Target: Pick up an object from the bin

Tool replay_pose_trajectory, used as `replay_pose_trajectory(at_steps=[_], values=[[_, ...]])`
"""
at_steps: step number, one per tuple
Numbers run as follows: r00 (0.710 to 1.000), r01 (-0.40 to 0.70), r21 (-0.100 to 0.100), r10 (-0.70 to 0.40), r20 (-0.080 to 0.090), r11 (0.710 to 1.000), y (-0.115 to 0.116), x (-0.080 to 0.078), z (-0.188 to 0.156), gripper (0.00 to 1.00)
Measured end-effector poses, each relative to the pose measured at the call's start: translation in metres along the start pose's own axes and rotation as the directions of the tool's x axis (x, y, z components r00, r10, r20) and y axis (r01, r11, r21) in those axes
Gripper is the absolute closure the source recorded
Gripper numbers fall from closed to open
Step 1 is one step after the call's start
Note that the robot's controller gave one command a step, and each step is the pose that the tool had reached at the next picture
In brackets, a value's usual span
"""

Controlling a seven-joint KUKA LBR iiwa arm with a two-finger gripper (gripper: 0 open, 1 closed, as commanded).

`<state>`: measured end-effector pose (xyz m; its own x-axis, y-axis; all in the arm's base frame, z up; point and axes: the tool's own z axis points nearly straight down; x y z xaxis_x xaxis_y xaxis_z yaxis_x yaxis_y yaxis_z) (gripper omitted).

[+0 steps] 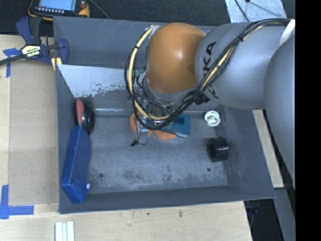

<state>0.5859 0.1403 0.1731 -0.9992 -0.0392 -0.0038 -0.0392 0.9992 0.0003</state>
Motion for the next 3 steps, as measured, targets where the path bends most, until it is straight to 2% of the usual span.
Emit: replay_pose_trajectory(at_steps=[1,2,3], values=[[0.996,0.093,0.000,-0.093,-0.001,0.996,0.002,0.003,0.014,0.00],[0.980,0.198,0.000,-0.198,0.000,0.980,-0.008,0.011,0.037,0.00],[1.000,0.012,0.000,-0.012,-0.002,1.000,-0.028,0.006,0.046,0.00]])
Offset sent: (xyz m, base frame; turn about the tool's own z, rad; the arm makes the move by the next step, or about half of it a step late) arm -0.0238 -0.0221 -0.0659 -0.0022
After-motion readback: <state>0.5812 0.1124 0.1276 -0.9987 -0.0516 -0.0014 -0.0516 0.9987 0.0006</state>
